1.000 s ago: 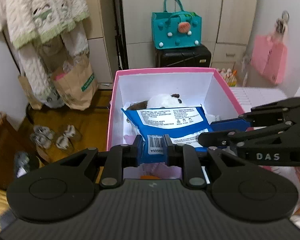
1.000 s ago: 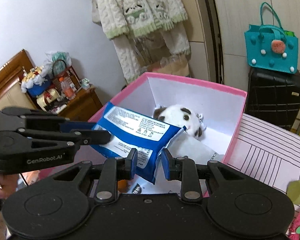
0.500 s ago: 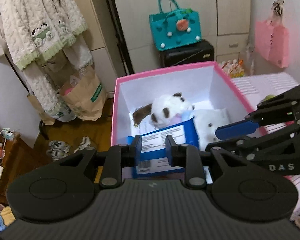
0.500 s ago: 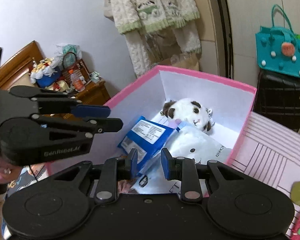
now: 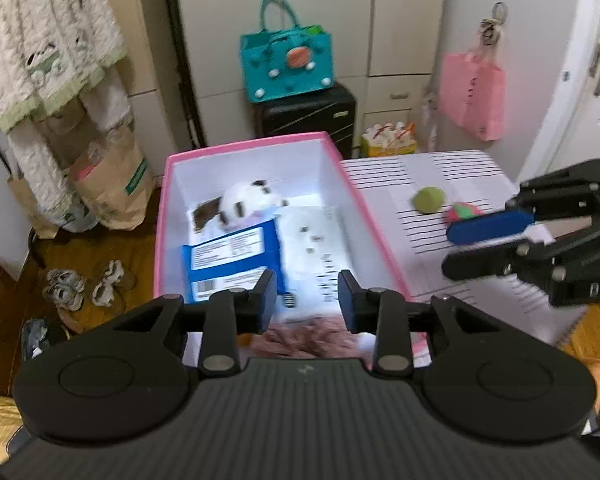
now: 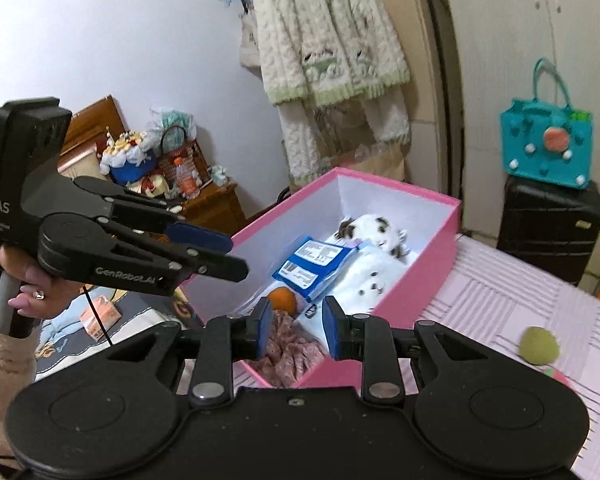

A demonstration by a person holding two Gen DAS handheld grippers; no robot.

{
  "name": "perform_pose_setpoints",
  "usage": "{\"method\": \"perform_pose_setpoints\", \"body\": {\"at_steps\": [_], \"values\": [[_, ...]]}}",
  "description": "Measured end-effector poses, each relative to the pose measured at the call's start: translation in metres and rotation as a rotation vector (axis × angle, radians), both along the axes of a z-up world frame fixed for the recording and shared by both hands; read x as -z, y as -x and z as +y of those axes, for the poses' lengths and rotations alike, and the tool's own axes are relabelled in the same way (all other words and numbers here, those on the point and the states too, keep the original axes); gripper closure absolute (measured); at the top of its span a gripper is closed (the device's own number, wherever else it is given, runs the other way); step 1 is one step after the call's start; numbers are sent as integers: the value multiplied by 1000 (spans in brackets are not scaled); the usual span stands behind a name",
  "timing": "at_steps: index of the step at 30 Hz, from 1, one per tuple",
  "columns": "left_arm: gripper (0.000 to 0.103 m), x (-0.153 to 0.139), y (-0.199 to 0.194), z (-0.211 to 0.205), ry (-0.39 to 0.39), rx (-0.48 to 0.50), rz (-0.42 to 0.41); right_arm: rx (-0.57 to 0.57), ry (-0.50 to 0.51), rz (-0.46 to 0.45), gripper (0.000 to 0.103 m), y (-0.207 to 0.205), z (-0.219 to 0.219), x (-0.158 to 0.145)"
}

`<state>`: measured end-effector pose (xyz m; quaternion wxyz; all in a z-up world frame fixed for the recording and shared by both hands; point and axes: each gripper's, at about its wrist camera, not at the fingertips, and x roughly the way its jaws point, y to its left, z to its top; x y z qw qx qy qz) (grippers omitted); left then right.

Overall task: Organize soft objects
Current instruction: 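Move both tools back to the green sponge and pink strawberry plush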

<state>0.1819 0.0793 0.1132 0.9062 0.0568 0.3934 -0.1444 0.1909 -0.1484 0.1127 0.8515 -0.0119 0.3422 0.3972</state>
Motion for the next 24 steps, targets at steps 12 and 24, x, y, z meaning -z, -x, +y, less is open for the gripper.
{"method": "perform_pose_setpoints", "body": {"at_steps": [12,24], "values": [[63,0,56,-48,44,139,-81,93,30,-94,64,49,-73,-6],[62,17,47,-110,51,283,-73,172,83,-153,57,67,-118,19]]}}
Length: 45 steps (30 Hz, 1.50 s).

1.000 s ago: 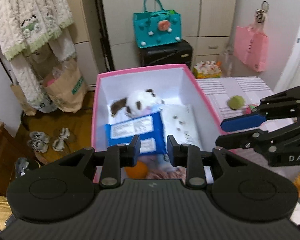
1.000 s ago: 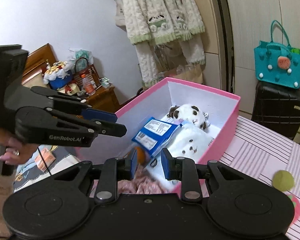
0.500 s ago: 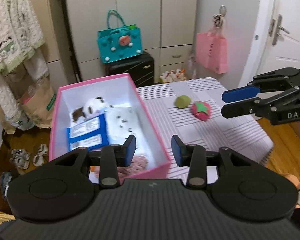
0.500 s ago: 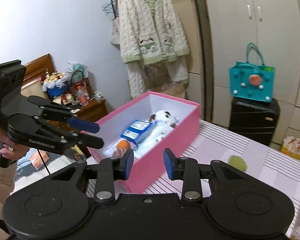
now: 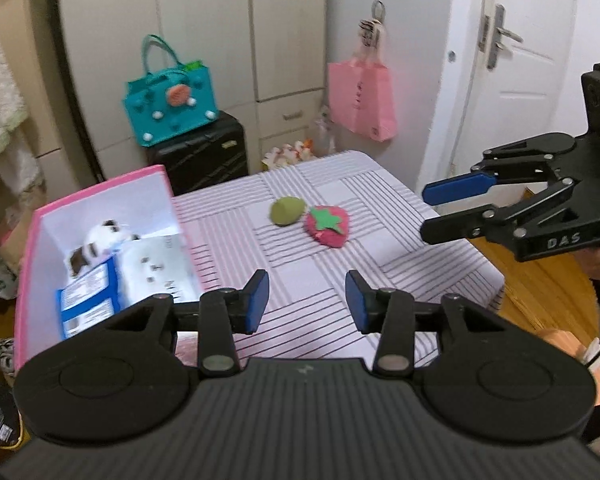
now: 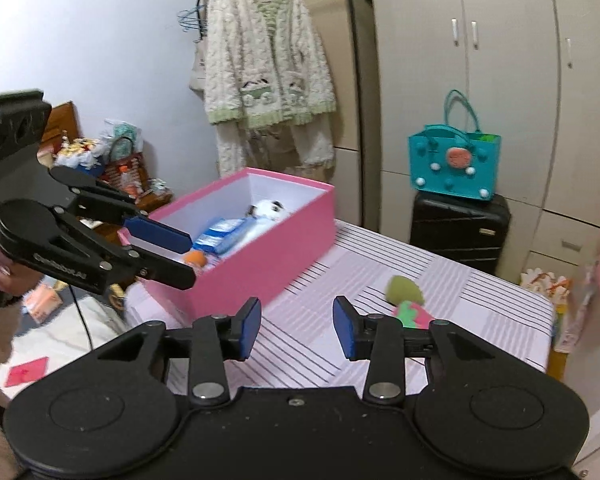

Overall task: Organize soft objects
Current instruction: 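Move both tools back to the green sponge and pink strawberry plush, then grasp the pink strawberry plush with the right tool while the left tool grasps the green sponge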

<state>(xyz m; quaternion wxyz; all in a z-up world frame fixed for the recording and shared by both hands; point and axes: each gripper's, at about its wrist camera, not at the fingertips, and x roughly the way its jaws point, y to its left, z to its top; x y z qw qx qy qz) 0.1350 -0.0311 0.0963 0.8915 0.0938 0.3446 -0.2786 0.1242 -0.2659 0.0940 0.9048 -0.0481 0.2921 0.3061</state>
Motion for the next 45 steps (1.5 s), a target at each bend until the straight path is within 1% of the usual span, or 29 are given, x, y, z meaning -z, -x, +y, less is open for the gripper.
{"method": "perform_pose_setpoints", "body": {"at_steps": [4,8,11,15,17,19,23,26,28,30,33,36,40,43,45], "values": [[62,9,-15,-22,-12,22,12,28,9,21,56,-8,-13,22],[62,22,-31,-38,13,21,24,35,11,39,52,-19,-22,42],[62,29,-38,-48,21,22,-5,34,19,31,50,-24,-28,53],[62,38,-45,-61,5,-4,-50,29,22,22,48,-36,-30,67],[61,42,-51,-66,11,-13,-59,37,35,12,47,-41,-30,74],[61,47,-58,-70,24,-23,-58,49,46,1,44,-45,-30,82],[61,59,-75,-83,36,-67,-72,46,86,-33,43,-54,-28,99],[61,66,-88,-92,68,-81,-39,68,113,-54,43,-62,-25,107],[61,71,-96,-100,65,-88,-36,75,121,-67,42,-66,-24,112],[60,77,-105,-106,70,-108,-32,67,127,-84,37,-70,-22,117],[57,85,-117,-113,76,-148,-38,60,140,-94,35,-77,-19,122],[53,93,-131,-116,75,-196,-46,67,134,-88,30,-85,-18,126],[50,106,-150,-118,77,-266,-33,97,132,-71,29,-100,-18,131],[49,116,-164,-123,81,-288,1,119,130,-52,29,-110,-19,135],[48,123,-172,-128,73,-294,3,123,119,-30,29,-116,-20,137]]}}
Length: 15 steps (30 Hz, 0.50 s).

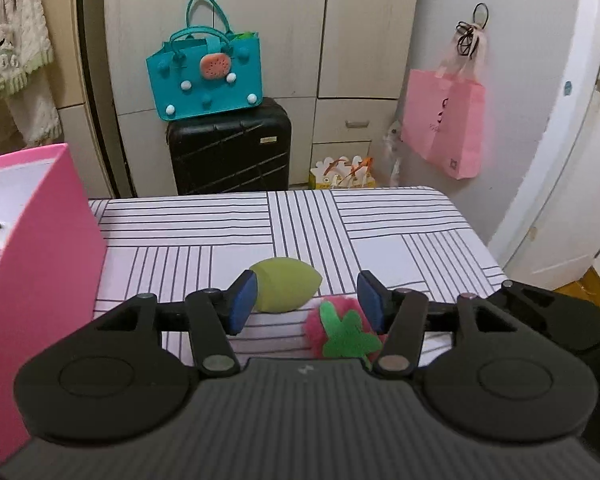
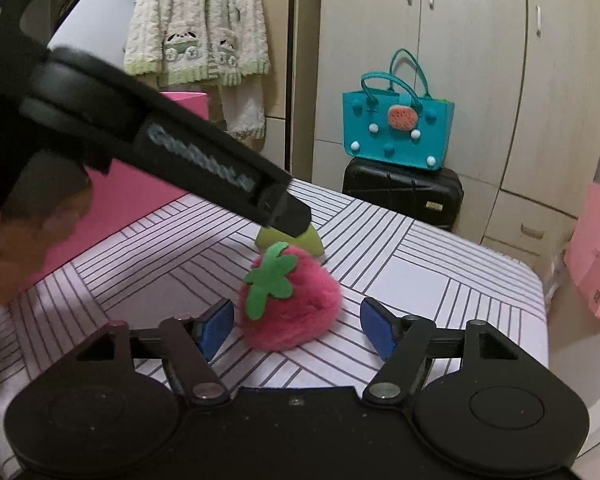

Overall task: Organize soft objects
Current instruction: 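Grasp the pink strawberry plush with the right tool while the left tool grasps the green sponge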

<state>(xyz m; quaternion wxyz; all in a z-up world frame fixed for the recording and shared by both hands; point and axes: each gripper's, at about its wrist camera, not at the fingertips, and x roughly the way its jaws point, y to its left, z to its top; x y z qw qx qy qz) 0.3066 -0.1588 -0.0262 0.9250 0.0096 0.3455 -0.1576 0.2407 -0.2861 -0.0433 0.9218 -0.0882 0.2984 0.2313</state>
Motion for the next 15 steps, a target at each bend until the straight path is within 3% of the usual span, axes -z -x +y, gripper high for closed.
{"method": "perform_pose_setpoints", "body": {"at_steps": [3,8,15], "values": [[46,9,-12,-4,-17,-14,9,-11,21,65,29,-5,6,3],[45,19,-29,1,18,-58,46,8,48,45,29,-7,13,8],[44,30,-40,9,51,-108,99,32,-22,71,29,-13,7,11]]}}
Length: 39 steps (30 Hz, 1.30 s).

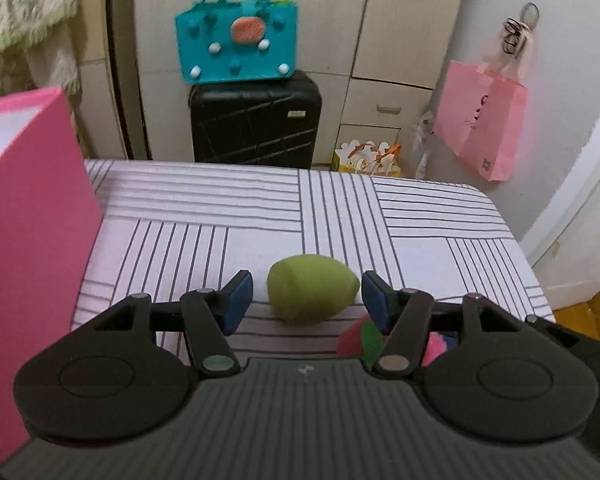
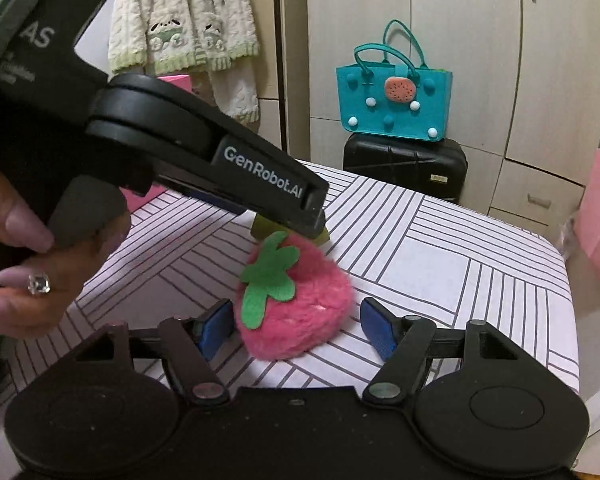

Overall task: Organize soft objects
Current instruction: 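Grasp the pink strawberry plush with the right tool while the left tool grasps the green sponge, then carry the sponge with the left tool and strawberry with the right tool over the box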

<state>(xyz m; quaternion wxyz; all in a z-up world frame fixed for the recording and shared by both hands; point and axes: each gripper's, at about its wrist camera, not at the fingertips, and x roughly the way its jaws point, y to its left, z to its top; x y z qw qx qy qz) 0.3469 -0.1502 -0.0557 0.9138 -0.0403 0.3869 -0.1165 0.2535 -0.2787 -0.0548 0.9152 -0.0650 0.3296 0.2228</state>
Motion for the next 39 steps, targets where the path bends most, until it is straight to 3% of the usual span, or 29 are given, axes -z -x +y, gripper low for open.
{"method": "perform_pose_setpoints", "body": {"at_steps": [4,5,6,8,9,17,31,39], "values": [[44,3,0,-1,-11,1,-22,0,11,-19,29,3,2,0],[45,3,1,-1,-11,0,-26,1,16,-22,32,4,2,0],[46,3,0,0,-10,-5,-24,6,19,-25,47,5,2,0],[59,4,1,2,22,-3,-20,5,19,-15,51,7,1,-2],[60,4,1,3,40,-1,-14,2,19,-10,52,8,1,-4],[64,5,11,2,35,-3,-52,65,-30,-14,53,28,-9,-7],[64,-14,61,13,158,93,-55,274,-219,12,52,60,-35,-7],[64,-40,109,34,189,146,-118,300,-205,-20,51,77,-26,-18]]}}
